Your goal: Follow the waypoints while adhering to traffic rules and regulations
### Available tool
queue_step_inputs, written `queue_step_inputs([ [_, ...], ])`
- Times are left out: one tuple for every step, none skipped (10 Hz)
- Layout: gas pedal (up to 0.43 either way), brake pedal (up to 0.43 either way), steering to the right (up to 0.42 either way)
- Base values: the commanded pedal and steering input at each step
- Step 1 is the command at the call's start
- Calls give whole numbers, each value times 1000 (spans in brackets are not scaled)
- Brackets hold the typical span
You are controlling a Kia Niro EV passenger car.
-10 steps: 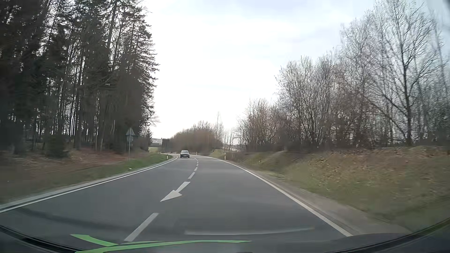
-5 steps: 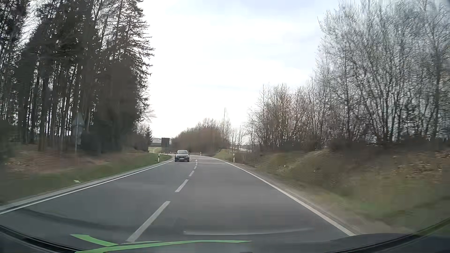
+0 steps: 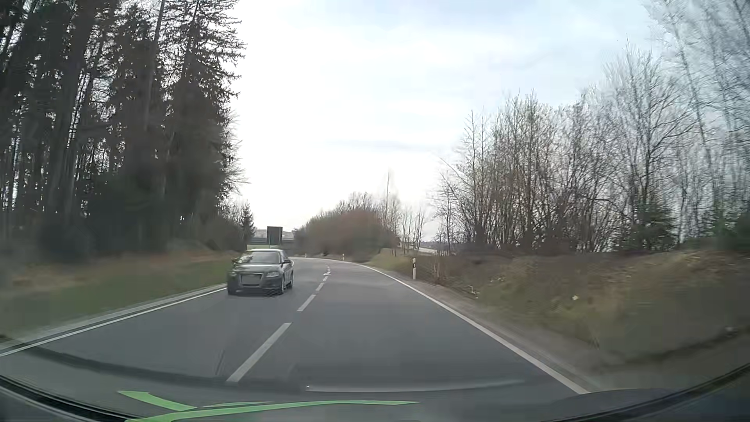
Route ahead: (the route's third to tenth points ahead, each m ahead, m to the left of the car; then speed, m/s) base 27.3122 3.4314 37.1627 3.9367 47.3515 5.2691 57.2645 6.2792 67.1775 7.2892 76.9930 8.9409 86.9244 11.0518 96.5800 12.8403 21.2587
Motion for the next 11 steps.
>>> queue_step_inputs([
  [169, 0, -16],
  [169, 0, -16],
  [169, 0, -16],
  [169, 0, -16],
  [157, 0, -16],
  [157, 0, -16],
  [150, 0, -15],
  [150, 0, -14],
  [150, 0, -12],
  [138, 0, -11],
  [138, 0, -10],
])
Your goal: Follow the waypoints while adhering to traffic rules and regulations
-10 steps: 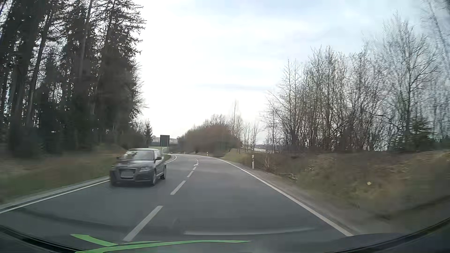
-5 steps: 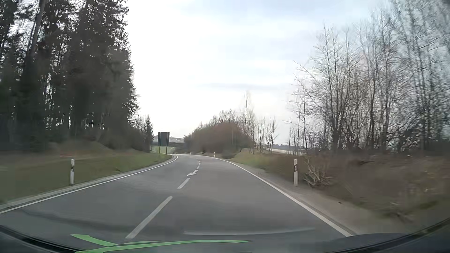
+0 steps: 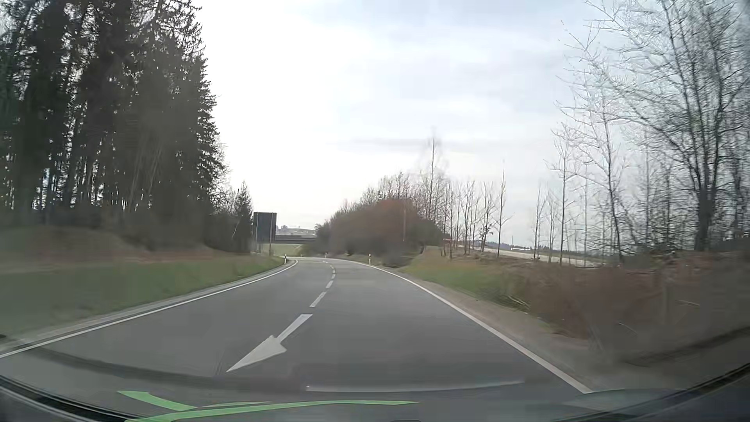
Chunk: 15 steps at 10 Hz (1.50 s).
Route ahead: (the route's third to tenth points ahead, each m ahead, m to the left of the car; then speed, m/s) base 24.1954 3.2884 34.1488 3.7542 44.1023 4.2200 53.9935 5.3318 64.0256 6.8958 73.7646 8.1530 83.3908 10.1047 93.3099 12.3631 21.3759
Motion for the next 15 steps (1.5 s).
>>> queue_step_inputs([
  [138, 0, -10],
  [130, 0, -10],
  [130, 0, -10],
  [130, 0, -10],
  [130, 0, -10],
  [130, 0, -10],
  [130, 0, -10],
  [130, 0, -10],
  [130, 0, -11],
  [130, 0, -12],
  [130, 0, -12],
  [130, 0, -12],
  [130, 0, -13],
  [130, 0, -13],
  [138, 0, -12],
])
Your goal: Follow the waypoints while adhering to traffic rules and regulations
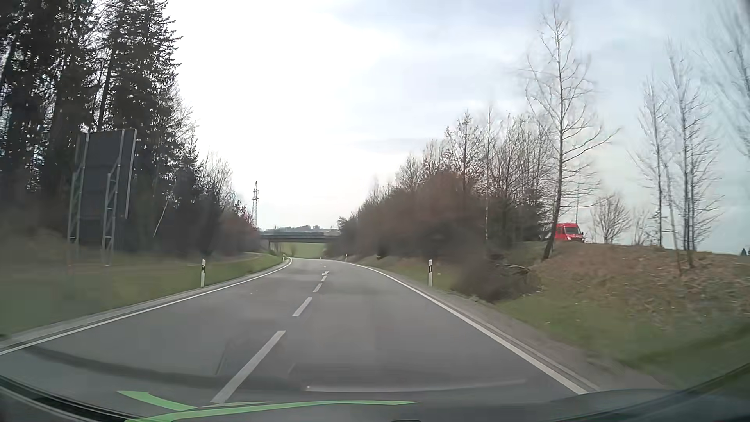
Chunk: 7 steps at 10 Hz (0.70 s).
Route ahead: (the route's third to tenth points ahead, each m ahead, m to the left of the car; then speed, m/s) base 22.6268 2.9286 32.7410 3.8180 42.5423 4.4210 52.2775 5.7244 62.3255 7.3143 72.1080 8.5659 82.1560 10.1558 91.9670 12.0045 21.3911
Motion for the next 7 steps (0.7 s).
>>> queue_step_inputs([
  [138, 0, -12],
  [138, 0, -12],
  [138, 0, -13],
  [138, 0, -15],
  [138, 0, -16],
  [138, 0, -16],
  [138, 0, -17],
])
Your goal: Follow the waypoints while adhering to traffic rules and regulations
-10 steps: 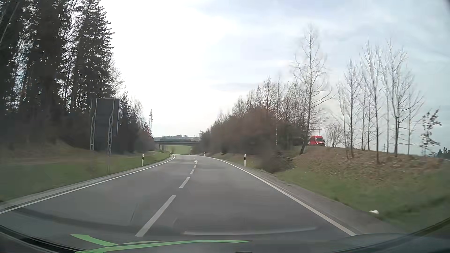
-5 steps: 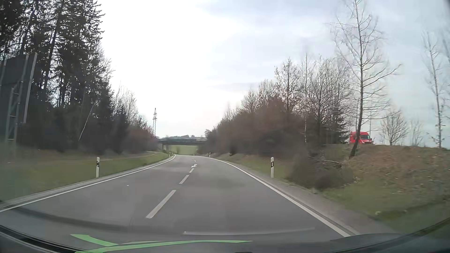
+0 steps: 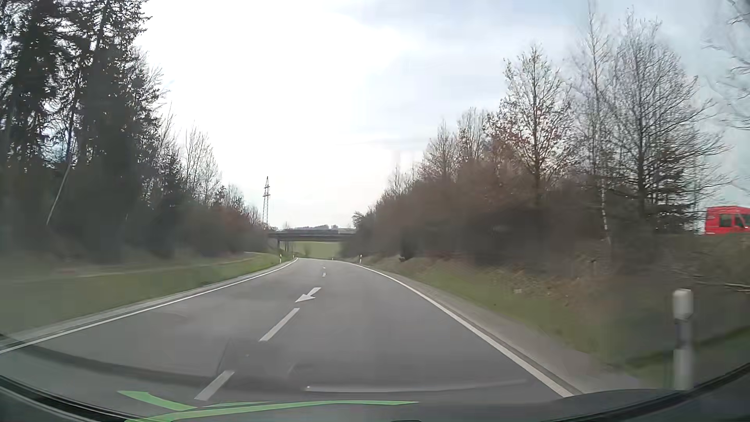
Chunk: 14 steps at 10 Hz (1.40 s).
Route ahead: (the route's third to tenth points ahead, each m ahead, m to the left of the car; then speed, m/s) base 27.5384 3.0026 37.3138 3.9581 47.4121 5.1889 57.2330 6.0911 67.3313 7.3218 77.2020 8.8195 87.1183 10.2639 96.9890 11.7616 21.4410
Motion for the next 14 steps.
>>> queue_step_inputs([
  [138, 0, -18],
  [138, 0, -18],
  [138, 0, -17],
  [138, 0, -17],
  [138, 0, -17],
  [138, 0, -16],
  [138, 0, -16],
  [138, 0, -15],
  [138, 0, -14],
  [138, 0, -12],
  [138, 0, -12],
  [138, 0, -12],
  [138, 0, -12],
  [138, 0, -12],
])
